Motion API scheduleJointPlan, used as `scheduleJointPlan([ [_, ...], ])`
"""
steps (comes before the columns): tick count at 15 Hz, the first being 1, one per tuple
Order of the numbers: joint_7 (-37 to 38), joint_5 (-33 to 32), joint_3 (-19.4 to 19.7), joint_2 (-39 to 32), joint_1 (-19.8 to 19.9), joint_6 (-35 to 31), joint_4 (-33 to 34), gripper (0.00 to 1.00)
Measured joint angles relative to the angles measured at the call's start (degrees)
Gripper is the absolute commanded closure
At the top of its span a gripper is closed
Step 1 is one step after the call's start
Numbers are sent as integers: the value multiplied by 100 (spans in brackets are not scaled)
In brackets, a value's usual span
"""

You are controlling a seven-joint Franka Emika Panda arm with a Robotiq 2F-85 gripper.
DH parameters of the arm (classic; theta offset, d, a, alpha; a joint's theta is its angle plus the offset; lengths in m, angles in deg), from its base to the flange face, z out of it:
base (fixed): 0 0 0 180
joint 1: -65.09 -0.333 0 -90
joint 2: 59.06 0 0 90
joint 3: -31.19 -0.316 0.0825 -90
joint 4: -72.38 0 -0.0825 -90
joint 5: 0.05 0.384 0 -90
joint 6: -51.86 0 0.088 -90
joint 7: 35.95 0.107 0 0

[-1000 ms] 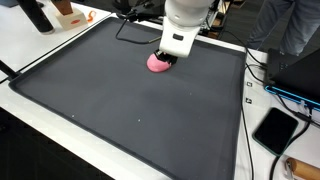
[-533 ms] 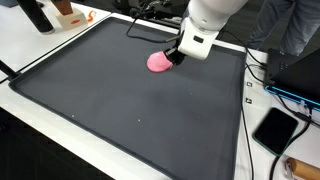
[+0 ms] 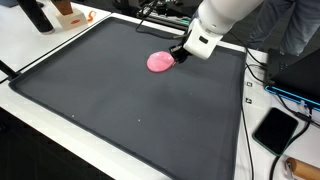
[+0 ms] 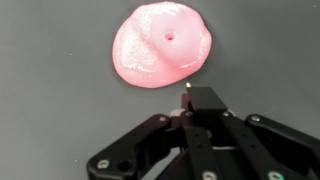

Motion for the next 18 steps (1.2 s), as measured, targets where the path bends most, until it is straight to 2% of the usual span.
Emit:
scheduleJointPlan([
  [10, 1025, -9, -2, 334, -123, -9, -513, 97],
  [18, 1217, -66, -21, 736, -140, -331, -1108, 97],
])
